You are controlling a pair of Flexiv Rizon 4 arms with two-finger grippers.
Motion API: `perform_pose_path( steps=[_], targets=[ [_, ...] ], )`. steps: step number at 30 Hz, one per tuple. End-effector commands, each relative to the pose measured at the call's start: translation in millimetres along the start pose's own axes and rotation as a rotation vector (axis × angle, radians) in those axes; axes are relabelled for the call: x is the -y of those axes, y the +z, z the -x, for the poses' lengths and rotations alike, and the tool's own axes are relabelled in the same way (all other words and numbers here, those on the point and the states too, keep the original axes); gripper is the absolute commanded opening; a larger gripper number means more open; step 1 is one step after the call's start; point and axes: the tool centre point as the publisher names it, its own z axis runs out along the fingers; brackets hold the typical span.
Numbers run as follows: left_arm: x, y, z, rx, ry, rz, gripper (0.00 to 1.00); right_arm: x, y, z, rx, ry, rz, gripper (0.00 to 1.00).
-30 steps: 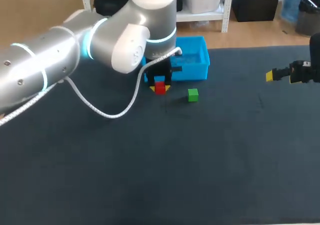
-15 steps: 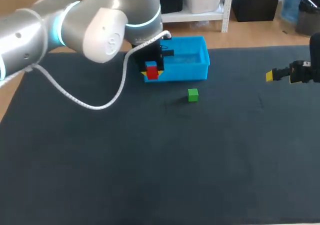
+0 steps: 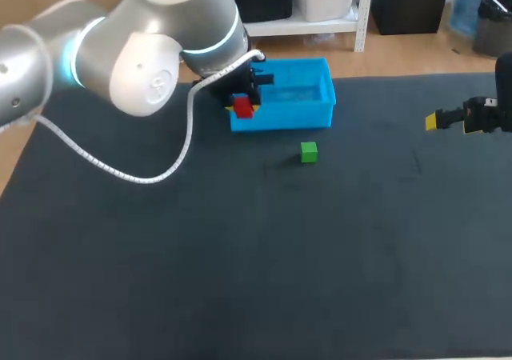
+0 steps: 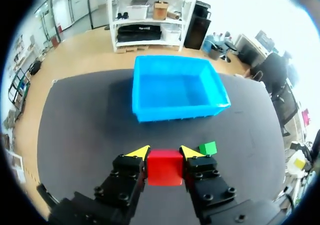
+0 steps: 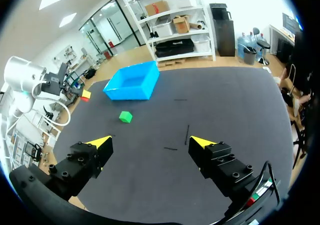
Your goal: Use the left arm to pick the red cube and place it into the blue plastic box first, then use the right arm to grasp the green cube and put it into the same blue plastic box after the first action is fully finished.
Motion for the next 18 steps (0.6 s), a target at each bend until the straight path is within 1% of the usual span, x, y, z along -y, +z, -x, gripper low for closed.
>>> perform_pose_path(
  steps=[1,2,9,13,15,18],
  targets=[
    [4.1,9,16.7,-0.003,0.013,-0.004,0.0,0,0,0,0.0,0.0,-0.001,1.0],
    [5.6,11,21.3,0.001,0.024,0.001,0.0,0,0,0,0.0,0.0,-0.001,1.0],
    [8.8,31,49.0,0.03,-0.001,0.027,0.0,0,0,0,0.0,0.0,-0.001,1.0],
    [10.1,43,62.8,0.029,-0.016,0.011,0.0,0,0,0,0.0,0.0,-0.001,1.0],
    [10.5,49,69.0,0.035,-0.023,-0.016,0.0,0,0,0,0.0,0.0,-0.001,1.0],
    [10.7,54,77.5,0.051,-0.021,-0.036,0.0,0,0,0,0.0,0.0,-0.001,1.0]
  ],
)
